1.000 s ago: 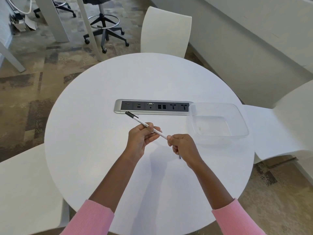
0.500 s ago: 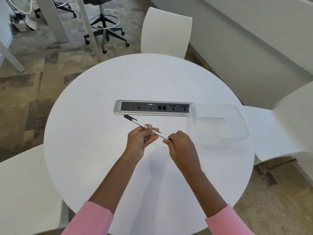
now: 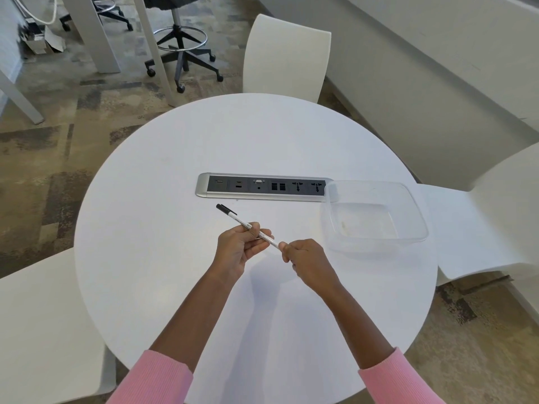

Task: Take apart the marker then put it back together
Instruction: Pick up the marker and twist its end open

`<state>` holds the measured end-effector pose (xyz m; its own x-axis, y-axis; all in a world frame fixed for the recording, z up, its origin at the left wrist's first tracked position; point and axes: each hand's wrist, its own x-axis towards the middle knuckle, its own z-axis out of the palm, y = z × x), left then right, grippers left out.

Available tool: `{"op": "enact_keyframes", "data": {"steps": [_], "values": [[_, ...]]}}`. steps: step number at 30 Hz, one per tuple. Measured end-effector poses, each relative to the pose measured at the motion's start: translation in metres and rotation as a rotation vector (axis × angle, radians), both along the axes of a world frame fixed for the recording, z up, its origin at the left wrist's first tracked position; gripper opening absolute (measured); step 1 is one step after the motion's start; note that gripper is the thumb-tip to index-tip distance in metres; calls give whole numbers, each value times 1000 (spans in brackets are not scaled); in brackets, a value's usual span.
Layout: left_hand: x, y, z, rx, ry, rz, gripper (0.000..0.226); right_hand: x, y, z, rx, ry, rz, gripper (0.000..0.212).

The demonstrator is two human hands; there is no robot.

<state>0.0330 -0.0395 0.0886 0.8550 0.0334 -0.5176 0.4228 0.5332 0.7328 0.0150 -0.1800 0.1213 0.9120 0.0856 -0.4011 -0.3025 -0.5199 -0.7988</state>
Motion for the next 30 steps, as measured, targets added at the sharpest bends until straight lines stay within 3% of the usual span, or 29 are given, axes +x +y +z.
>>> {"op": "enact_keyframes", "data": {"steps": [5,7,10,12,15,19,24,30], "values": [[-1,-1,-1,-14,3,1,17,3,-5,-2,502,443,-181,42],[-1,-2,-1,-19,6,6,16,3,-6,-3,572,492,-211,43],[1,-3,-1,-27,9,24,14,-1,-6,-6,222,194,-113,45],[2,-2,0,-30,5,33,14,-6,-6,-7,-32,-78,-22,34],[1,-1,-1,-30,-3,31,14,-12,-5,-12,-210,-374,46,15],[1,-2,0,-25,-6,33,13,-15,-2,-14,-426,-589,125,20],[2,1,1,-4,-16,16,15,-14,1,-14,-431,-575,185,27],[3,3,1,7,3,9,16,-9,2,-5,-67,-192,4,37]]}}
